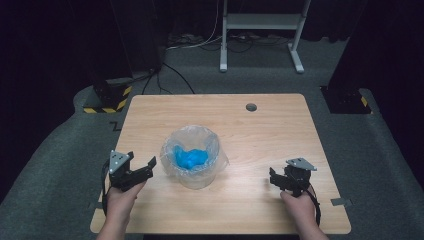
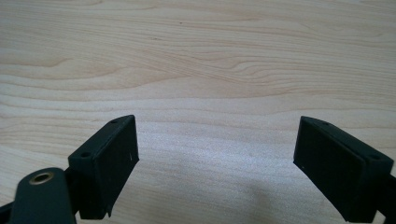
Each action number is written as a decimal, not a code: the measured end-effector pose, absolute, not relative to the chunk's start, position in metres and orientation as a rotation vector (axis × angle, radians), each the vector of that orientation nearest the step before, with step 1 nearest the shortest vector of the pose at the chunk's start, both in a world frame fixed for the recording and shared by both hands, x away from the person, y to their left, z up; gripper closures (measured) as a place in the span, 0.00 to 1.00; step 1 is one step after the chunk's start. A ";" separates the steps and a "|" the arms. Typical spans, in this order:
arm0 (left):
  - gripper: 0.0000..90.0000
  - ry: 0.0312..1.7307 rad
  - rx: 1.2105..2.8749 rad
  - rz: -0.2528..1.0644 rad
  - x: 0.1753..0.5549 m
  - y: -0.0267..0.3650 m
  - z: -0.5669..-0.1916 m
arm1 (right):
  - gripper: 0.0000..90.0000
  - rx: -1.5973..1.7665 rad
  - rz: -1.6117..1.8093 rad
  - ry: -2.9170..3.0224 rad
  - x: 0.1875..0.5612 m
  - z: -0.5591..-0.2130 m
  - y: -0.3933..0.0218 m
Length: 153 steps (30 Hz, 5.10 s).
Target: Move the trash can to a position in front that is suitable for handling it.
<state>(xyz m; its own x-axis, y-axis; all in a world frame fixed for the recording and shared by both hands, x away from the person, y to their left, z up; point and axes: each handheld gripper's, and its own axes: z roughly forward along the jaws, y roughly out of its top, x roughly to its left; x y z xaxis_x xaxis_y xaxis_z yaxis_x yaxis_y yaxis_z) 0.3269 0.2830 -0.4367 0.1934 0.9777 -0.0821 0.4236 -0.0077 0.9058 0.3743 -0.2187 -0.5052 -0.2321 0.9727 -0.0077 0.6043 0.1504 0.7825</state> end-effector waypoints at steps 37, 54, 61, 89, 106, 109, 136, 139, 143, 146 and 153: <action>0.16 1.308 1.629 0.884 0.359 0.262 -0.450 | 0.15 1.425 0.953 1.969 0.374 -0.502 -0.211; 0.19 1.173 1.692 0.836 0.363 0.241 -0.448 | 0.15 1.428 0.967 1.980 0.368 -0.503 -0.220; 0.19 1.139 1.712 0.821 0.365 0.229 -0.448 | 0.15 1.429 0.984 1.970 0.367 -0.501 -0.221; 0.17 1.132 1.722 0.765 0.363 0.195 -0.454 | 0.15 1.333 1.220 1.812 0.373 -0.464 -0.181; 0.23 1.090 1.746 0.743 0.362 0.185 -0.454 | 0.26 1.228 1.187 1.862 0.381 -0.465 -0.145; 0.23 1.076 1.752 0.745 0.362 0.181 -0.454 | 0.27 1.235 1.183 1.857 0.380 -0.465 -0.146; 0.20 0.882 1.836 0.623 0.381 0.107 -0.453 | 0.21 1.326 1.118 1.739 0.350 -0.465 -0.219; 0.19 0.875 1.839 0.616 0.381 0.104 -0.453 | 0.20 1.329 1.122 1.739 0.349 -0.465 -0.223; 0.18 0.883 1.833 0.613 0.381 0.109 -0.452 | 0.20 1.330 1.125 1.723 0.346 -0.463 -0.231; 0.17 0.893 1.821 0.610 0.379 0.113 -0.451 | 0.20 1.326 1.125 1.724 0.344 -0.462 -0.235; 0.17 0.941 1.811 0.634 0.372 0.140 -0.451 | 0.20 1.283 1.148 1.767 0.344 -0.461 -0.236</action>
